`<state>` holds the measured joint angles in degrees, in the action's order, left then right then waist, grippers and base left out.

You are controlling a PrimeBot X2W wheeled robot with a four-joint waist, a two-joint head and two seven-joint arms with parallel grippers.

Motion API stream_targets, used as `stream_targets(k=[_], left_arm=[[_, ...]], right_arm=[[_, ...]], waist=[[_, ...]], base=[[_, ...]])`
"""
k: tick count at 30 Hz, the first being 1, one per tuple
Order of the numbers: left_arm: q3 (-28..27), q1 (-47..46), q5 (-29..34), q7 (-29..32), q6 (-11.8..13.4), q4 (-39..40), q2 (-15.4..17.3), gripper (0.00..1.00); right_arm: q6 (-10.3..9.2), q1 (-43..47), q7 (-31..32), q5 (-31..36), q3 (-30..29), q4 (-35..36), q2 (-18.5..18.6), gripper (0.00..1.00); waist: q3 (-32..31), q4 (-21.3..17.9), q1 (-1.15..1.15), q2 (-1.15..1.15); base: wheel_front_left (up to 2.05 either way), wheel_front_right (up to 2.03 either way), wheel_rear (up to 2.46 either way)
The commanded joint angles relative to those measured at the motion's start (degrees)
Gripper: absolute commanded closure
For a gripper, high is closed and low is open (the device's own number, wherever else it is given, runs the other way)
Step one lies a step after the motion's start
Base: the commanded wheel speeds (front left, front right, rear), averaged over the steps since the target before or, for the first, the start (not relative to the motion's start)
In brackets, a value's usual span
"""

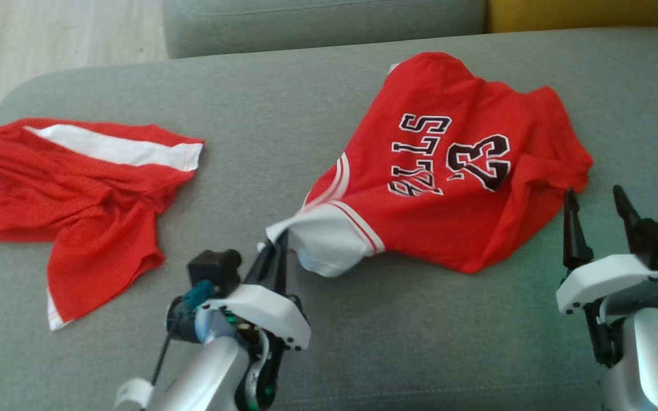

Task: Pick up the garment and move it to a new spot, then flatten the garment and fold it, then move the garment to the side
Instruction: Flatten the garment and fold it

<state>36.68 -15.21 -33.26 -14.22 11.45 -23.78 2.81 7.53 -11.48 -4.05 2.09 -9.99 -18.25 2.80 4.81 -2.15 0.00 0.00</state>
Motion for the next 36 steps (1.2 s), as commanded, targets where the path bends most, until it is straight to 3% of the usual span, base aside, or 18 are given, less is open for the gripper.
stream_targets(k=[1, 11, 20, 36], left_arm=[[-3.7, 0.3, 1.4, -0.8, 0.5, 3.5, 0.1, 1.0], [-6.3, 2.5, 3.8, -0.8, -0.7, 6.7, 0.1, 1.0], [-6.1, 2.0, 4.2, -0.8, -0.7, 6.9, 0.1, 1.0], [-5.4, 0.4, 4.7, -0.8, -1.1, 6.4, 0.1, 1.0]], right_arm=[[-0.04, -2.7, 0.6, 0.8, 1.9, 0.6, 1.4, 0.0], [-0.04, -7.8, 4.7, -0.2, 5.5, -10.3, 6.6, 0.0], [-0.04, -12.4, 4.4, -0.4, 9.4, -16.4, 7.8, 0.0], [-0.04, -18.1, 0.5, 6.4, 14.3, -25.3, 9.8, 0.0]], waist=[[0.2, 1.3, 0.0, 0.0], [1.4, 3.8, 0.0, 0.0], [3.3, 4.1, 0.0, 0.0], [5.9, 4.9, 0.0, 0.0]], base=[[0.0, 0.0, 0.0], [0.0, 0.0, 0.0], [0.0, 0.0, 0.0], [0.0, 0.0, 0.0]])
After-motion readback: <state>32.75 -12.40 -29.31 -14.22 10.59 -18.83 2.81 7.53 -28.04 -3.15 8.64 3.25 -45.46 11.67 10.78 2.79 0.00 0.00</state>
